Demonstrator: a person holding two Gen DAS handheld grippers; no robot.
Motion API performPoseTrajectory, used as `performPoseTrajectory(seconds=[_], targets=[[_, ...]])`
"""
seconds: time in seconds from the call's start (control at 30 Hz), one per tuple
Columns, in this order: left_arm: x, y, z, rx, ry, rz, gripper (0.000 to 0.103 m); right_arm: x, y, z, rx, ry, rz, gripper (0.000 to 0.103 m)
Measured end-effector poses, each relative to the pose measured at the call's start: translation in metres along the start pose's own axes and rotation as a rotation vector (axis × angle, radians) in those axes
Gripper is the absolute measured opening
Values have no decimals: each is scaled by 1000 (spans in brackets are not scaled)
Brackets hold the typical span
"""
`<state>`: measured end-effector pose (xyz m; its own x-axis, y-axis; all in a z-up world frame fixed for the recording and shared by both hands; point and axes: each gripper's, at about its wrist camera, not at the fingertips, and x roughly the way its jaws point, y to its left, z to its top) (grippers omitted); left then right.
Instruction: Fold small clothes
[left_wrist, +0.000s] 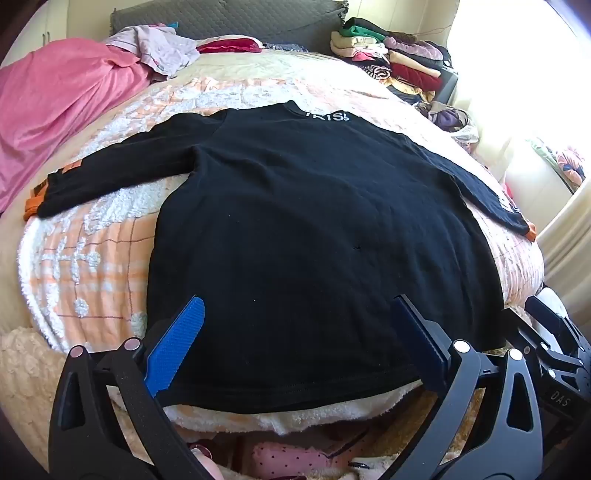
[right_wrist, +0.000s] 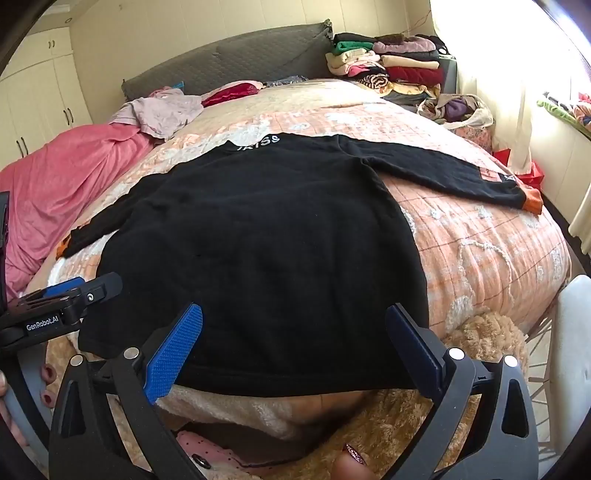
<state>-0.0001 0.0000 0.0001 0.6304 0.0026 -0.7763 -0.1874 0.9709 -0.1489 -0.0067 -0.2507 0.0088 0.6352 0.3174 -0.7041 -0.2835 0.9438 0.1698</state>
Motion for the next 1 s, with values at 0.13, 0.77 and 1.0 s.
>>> performPoseTrajectory(seconds=[0.13,0.77,1.0], targets=[[0,0,0,2,2,0,95,-1,2,2,-1,-14,-3,99],[-6,-3,6,5,-5,7,95,-6,7,-1,-26,-10,-2,99],[-4,2,6,6,-8,9,95,-6,8,-2,-29,-8,2,99]])
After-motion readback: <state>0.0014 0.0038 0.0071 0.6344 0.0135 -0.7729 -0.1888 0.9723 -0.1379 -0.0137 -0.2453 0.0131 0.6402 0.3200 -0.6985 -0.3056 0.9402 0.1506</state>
